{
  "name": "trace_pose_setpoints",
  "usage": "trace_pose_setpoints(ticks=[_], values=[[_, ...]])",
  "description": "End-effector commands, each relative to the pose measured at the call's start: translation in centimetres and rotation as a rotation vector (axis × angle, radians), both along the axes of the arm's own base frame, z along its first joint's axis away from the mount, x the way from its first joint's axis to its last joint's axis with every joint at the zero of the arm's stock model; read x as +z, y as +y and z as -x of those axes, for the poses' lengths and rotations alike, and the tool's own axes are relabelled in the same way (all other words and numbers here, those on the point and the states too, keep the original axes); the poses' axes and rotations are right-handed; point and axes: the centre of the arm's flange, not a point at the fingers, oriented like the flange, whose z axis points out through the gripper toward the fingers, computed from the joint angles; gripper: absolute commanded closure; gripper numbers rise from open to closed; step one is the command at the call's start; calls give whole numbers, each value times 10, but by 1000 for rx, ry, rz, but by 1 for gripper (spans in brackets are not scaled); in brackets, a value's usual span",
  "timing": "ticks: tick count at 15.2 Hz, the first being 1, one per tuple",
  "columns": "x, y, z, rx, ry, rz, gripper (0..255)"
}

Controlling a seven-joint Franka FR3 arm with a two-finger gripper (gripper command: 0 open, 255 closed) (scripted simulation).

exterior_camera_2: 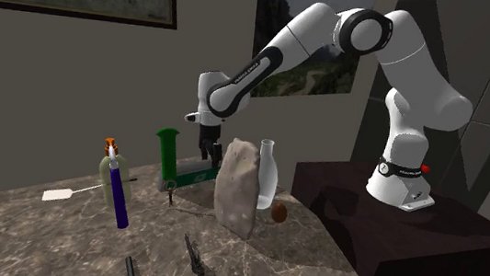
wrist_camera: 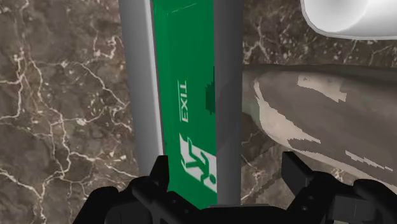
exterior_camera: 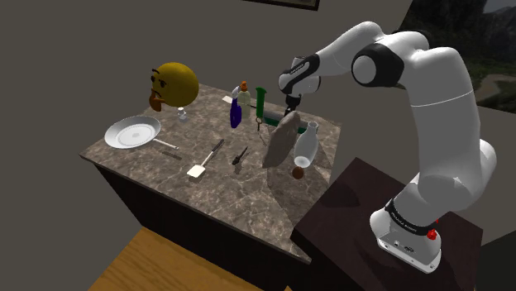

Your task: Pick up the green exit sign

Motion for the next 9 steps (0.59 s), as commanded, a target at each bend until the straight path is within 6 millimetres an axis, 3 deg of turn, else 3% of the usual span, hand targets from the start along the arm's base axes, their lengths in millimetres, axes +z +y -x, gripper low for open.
trace_pose_setpoints(ticks=[1,2,9], values=[[-4,0,1,0,0,0,0],[-4,-1,1,0,0,0,255],[-5,0,1,0,0,0,255]])
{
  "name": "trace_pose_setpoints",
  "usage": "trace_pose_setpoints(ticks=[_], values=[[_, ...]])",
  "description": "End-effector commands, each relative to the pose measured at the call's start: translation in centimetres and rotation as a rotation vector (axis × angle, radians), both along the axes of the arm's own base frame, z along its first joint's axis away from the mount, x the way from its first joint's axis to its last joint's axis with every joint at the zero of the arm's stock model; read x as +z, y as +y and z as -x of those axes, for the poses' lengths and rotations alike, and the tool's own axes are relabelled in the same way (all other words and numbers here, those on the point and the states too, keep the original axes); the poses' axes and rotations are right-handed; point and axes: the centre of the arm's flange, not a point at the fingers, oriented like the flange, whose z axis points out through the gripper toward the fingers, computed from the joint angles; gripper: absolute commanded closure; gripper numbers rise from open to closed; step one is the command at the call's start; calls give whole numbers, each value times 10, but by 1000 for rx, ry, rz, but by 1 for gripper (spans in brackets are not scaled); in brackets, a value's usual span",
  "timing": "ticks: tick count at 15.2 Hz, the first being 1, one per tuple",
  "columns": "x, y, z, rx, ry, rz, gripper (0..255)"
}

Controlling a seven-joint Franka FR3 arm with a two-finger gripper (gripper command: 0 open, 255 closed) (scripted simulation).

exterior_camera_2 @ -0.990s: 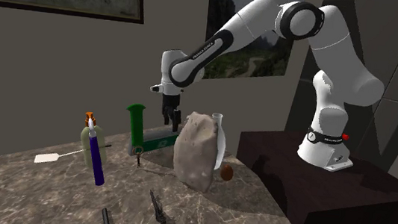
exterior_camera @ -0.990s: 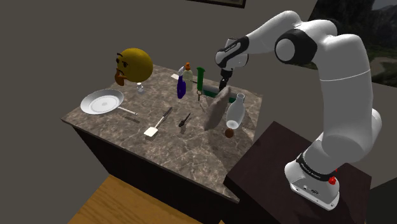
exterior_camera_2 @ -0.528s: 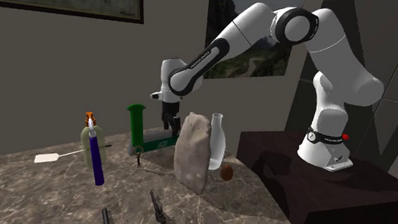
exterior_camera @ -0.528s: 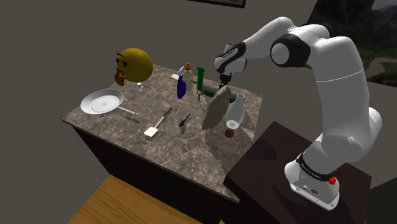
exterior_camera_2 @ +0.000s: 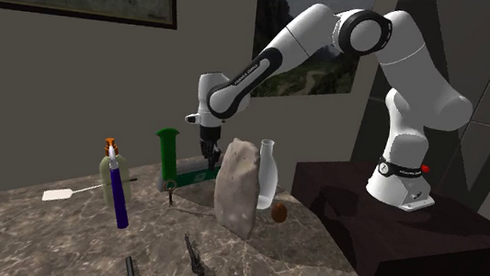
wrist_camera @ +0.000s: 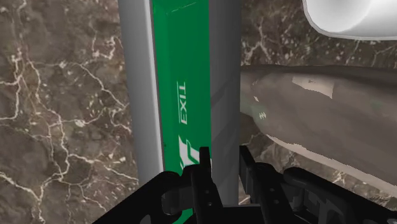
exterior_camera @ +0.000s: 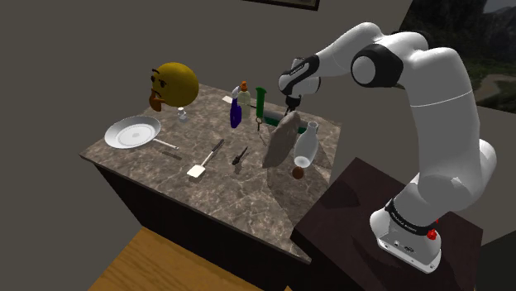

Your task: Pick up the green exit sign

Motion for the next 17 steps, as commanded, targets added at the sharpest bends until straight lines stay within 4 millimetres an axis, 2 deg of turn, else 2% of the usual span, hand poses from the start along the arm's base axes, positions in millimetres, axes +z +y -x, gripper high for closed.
trace_pose_setpoints(ticks=[1,2,17], values=[[-1,0,0,0,0,0,255],[0,0,0,0,0,0,255],[80,0,0,0,0,0,255]])
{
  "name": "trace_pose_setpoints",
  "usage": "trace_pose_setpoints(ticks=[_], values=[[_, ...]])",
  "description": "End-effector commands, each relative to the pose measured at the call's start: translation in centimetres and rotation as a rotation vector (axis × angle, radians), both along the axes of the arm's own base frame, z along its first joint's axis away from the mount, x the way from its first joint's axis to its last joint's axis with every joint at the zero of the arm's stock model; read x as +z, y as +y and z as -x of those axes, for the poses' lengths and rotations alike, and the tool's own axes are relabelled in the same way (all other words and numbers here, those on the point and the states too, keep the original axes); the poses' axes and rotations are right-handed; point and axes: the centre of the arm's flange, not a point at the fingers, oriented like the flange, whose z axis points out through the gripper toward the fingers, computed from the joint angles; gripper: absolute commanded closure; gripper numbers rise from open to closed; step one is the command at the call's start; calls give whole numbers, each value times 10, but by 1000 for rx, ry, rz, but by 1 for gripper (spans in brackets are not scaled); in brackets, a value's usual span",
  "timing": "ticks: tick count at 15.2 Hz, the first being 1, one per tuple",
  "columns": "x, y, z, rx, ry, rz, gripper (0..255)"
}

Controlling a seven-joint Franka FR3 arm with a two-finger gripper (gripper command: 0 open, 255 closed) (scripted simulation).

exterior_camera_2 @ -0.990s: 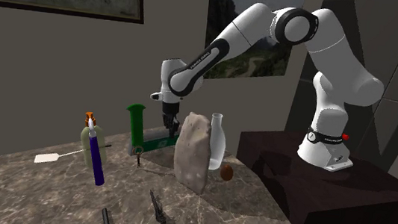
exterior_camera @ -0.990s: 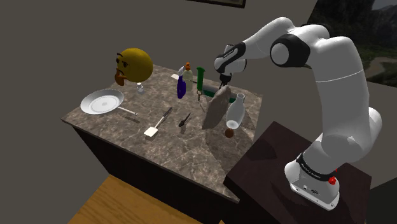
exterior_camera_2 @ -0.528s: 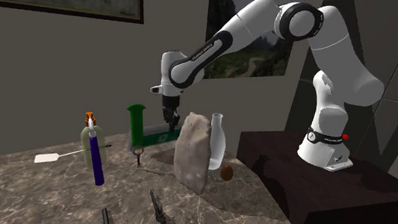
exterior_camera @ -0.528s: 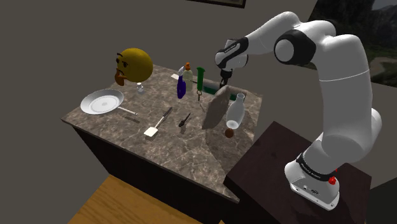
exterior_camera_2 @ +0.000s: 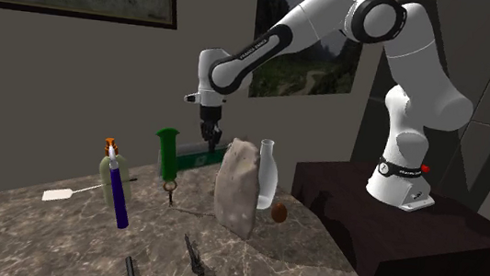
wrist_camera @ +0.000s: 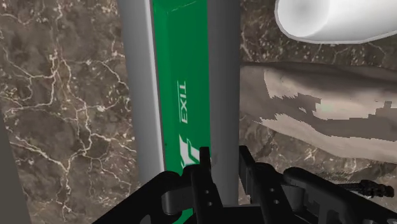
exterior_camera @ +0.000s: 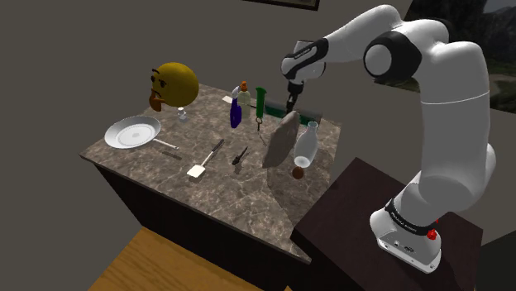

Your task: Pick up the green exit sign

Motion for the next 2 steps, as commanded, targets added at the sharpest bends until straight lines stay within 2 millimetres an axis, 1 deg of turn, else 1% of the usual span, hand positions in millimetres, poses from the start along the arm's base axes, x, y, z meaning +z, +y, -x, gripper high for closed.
trace_pose_setpoints(ticks=[1,2], values=[[6,-1,1,0,0,0,255],[6,-1,1,0,0,0,255]])
